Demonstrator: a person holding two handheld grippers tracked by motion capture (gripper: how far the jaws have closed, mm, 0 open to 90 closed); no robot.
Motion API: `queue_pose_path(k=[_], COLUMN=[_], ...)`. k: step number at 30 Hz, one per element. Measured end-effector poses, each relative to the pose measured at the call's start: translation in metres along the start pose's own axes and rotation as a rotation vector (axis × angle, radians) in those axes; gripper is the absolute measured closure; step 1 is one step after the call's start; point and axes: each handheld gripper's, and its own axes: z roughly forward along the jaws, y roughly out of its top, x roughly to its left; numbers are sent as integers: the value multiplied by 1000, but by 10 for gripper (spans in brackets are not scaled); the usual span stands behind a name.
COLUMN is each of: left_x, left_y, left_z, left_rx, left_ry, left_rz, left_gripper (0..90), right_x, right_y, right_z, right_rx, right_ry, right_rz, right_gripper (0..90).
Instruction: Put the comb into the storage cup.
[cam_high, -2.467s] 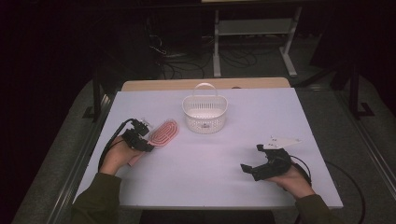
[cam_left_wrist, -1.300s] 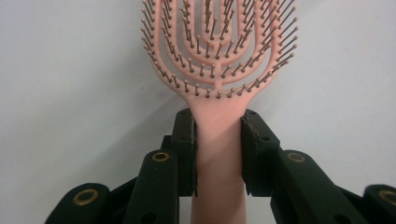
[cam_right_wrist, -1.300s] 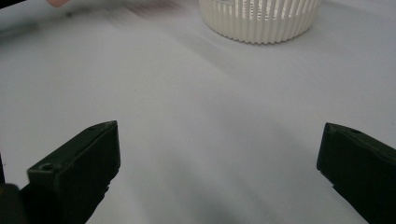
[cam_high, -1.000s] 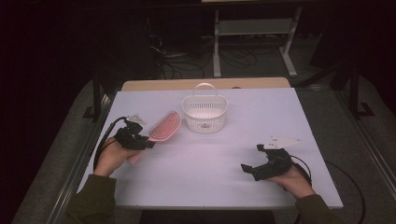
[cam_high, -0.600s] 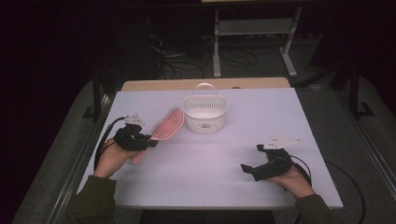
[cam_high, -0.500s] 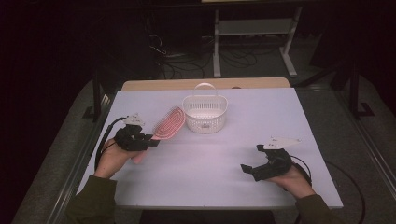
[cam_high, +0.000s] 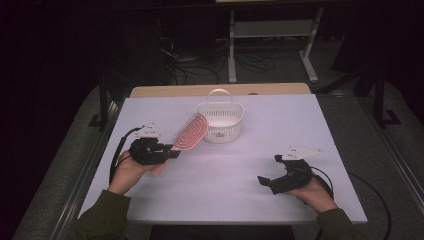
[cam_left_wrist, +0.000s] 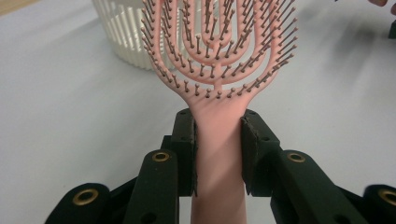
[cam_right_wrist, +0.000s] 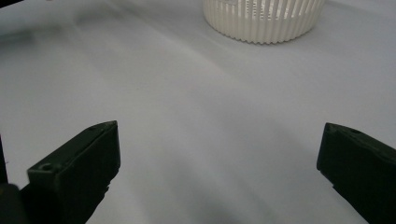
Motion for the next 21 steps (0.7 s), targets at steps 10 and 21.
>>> queue_pose_path(k=[10,21], left_x=[-15,-29], left_y=[3,2], left_z=[9,17], left_rx=[-49,-98], left_ry=[-12,-21], left_rz=[19,7], left_gripper=[705,705], right_x=[0,0], right_y=[0,1], right_z=[0,-1], right_rx=[0,-9], right_ry=[3,-2], right_rz=[2,11], right_gripper=[0,0])
